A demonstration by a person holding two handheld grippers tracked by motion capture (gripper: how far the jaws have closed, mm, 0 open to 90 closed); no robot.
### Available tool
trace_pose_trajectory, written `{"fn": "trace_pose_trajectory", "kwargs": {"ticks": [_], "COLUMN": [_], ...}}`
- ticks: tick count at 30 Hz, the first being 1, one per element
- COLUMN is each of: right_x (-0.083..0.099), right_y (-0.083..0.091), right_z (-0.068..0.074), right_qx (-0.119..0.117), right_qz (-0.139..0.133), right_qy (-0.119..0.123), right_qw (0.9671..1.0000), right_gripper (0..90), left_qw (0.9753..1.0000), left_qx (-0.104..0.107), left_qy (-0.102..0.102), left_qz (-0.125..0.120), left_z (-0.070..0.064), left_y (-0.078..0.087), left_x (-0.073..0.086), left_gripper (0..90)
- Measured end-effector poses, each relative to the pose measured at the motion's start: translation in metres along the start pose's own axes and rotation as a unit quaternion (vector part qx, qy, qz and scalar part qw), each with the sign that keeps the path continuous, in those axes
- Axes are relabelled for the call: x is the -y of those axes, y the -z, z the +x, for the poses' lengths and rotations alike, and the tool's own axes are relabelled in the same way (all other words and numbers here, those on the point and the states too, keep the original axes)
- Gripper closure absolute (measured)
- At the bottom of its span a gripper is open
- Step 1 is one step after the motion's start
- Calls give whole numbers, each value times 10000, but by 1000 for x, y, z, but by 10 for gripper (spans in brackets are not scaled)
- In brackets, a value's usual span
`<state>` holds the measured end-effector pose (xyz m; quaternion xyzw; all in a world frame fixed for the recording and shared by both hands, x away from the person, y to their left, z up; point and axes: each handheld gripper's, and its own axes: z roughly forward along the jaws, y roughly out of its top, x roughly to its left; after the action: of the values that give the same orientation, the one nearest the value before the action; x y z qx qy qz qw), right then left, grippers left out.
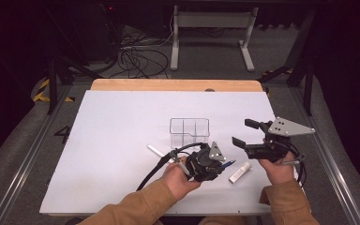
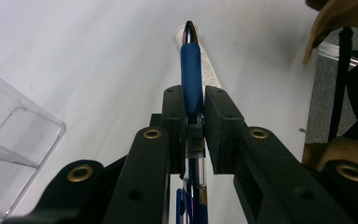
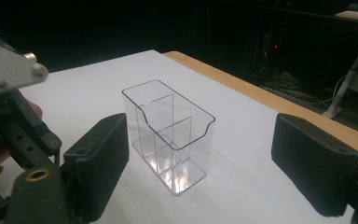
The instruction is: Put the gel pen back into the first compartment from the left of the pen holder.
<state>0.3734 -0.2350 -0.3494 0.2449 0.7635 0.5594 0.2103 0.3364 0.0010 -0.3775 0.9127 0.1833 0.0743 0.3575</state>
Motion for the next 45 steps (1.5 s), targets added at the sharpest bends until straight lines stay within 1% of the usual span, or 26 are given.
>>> {"fn": "trace_pose_trajectory", "kwargs": {"ticks": [3,7,9,11,14,15,17,18,23,24,27,28,32,34,36,38,40,43,45], "right_x": [0,0,1,2,2,2,3,3,3,3,3,4,4,4,4,3,3,4,4], "right_y": [0,0,-1,-1,-2,-2,-3,-3,-2,-2,-3,-3,-3,-3,-3,-3,-3,-3,-3], "right_z": [0,-1,-1,-2,-2,-1,-1,-1,-2,-2,-3,-3,-3,-3,-2,-2,-2,-3,-2], "right_qx": [5,9,25,22,21,15,10,10,25,41,53,60,53,49,44,45,44,44,40], "right_qz": [15,7,21,34,45,43,60,67,59,66,80,88,87,86,92,93,88,85,92], "right_qy": [-13,-13,-23,-36,-41,-51,-38,-37,-55,-50,-57,-57,-64,-64,-57,-54,-57,-59,-59], "right_qw": [10000,10000,10000,10000,10000,10000,10000,10000,10000,10000,9999,9999,9999,9999,9999,9999,9999,9999,9999], "right_gripper": [195,194,194,194,195,194,194,195,196,196,196,196,196,196,196,196,196,196,196], "left_qw": [9999,9991,9983,9974,9960,9951,9936,9927,9885,9878,9857,9846,9814,9800,9781,9756,9737,9700,9682], "left_qx": [28,-55,-64,-110,-108,-109,-170,-192,-156,-151,-172,-202,-296,-321,-369,-439,-494,-583,-591], "left_qy": [-42,-129,-157,-161,-95,-108,-64,-5,191,232,252,273,279,340,385,416,439,504,586], "left_qz": [-131,-411,-563,-697,-879,-973,-1119,-1193,-1490,-1535,-1658,-1718,-1875,-1932,-2012,-2111,-2179,-2307,-2360], "left_z": [1,0,0,1,4,6,9,11,21,23,27,27,32,36,40,44,49,57,63], "left_y": [7,17,23,28,37,39,43,44,52,54,59,61,68,70,72,75,77,81,82], "left_x": [-1,0,0,0,0,0,1,1,1,1,1,1,1,1,1,2,2,3,4], "left_gripper": [794,794,794,794,794,794,794,794,794,793,793,793,793,793,793,793,793,792,792]}}
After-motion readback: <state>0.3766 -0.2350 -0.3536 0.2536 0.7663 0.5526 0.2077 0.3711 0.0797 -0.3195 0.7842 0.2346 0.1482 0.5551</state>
